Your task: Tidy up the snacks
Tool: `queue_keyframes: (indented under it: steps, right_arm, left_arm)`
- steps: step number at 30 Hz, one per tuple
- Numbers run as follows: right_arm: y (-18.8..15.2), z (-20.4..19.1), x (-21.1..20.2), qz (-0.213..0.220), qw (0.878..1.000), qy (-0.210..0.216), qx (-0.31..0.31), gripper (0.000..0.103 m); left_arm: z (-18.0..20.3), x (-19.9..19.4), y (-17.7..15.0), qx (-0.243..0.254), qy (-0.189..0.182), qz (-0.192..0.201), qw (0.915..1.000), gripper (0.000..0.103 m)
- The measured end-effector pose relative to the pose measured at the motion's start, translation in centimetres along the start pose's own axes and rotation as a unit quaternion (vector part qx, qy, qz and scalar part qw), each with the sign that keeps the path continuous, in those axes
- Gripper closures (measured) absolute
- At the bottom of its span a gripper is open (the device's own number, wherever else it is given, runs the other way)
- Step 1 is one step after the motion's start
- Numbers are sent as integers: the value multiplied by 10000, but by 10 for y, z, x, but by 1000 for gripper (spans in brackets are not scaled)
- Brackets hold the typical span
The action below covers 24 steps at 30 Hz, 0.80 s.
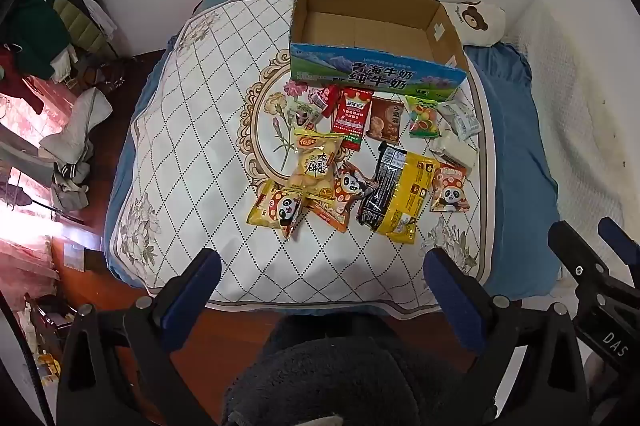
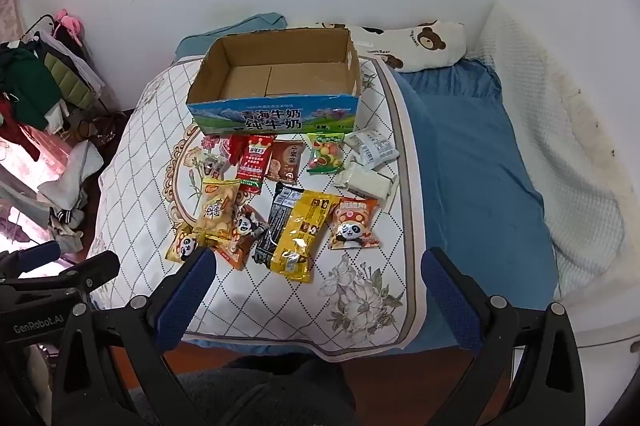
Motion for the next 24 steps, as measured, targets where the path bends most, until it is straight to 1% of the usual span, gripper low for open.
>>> queue_keyframes:
  steps: [2,9,11,17,24]
  right_arm:
    - [0,1,-1,-15,10000,-9,1,0]
    - [-3,-5,1,-36,10000,61,40,0]
    - [-2,-7,1,-48,9999,82,91,0]
    - [-1,-6,-2,-27,9998,135,115,0]
    - [-2,-7,-3,-24,9998,146,115,0]
  left_arm:
    - [0,0,0,10,54,-17,10000,0]
    - [0,-1,0,-13,56,14,10000,0]
    - [-4,-5,-3,-31,57,20,10000,0]
    - [-8,-1,-9,0,19,33,10000,0]
    - [-5,-1,-4,-16,8,11,10000,0]
Point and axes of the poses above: each gripper's, at about its wrist camera, not at the fingertips, and x roughly the way its jaws point, z to its right, y to its top, the point moved 1 cm from there along x, roughly the way its jaws point, and after that the axes turned 13 degrees about y, right-handed, at the moved point
